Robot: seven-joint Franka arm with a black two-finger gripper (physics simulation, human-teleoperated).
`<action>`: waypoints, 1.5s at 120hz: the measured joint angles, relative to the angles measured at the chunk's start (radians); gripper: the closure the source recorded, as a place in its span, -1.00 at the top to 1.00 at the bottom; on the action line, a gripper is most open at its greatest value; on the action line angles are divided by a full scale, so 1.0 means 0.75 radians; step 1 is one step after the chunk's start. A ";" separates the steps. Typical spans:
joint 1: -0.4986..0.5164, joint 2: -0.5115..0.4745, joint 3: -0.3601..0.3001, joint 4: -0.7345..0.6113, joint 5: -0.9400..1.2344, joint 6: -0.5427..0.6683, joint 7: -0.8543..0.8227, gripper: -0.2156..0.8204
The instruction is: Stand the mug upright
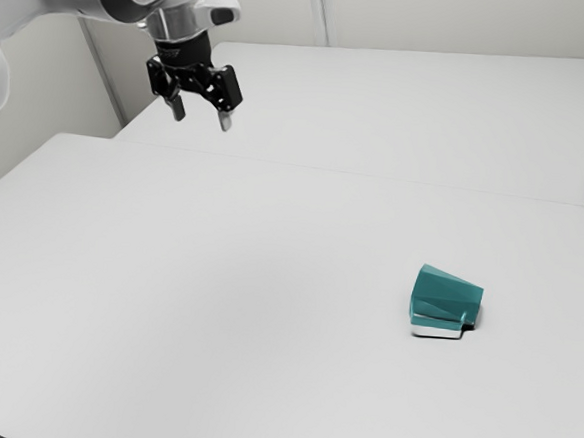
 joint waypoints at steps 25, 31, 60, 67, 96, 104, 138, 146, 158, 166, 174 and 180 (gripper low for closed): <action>0.017 -0.002 -0.001 -0.004 -0.031 -0.005 -0.001 0.58; 0.025 -0.007 0.000 -0.014 -0.072 -0.008 0.000 0.58; 0.134 -0.086 -0.009 -0.226 -0.427 0.057 -0.002 0.58; 0.139 -0.100 -0.012 -0.281 -0.524 0.096 -0.005 0.58; 0.126 -0.091 -0.071 -0.517 -0.813 0.283 0.027 0.58; 0.115 -0.064 -0.109 -0.577 -0.913 0.368 0.075 0.58; 0.084 0.048 -0.233 -0.754 -1.391 0.682 0.351 0.58; 0.088 0.064 -0.261 -0.782 -1.489 0.732 0.426 0.58; 0.072 0.110 -0.300 -0.795 -1.618 0.806 0.535 0.58; 0.039 0.146 -0.311 -0.790 -1.681 0.857 0.600 0.58; 0.016 0.184 -0.313 -0.786 -1.735 0.895 0.659 0.58; 0.006 0.210 -0.314 -0.783 -1.762 0.919 0.699 0.58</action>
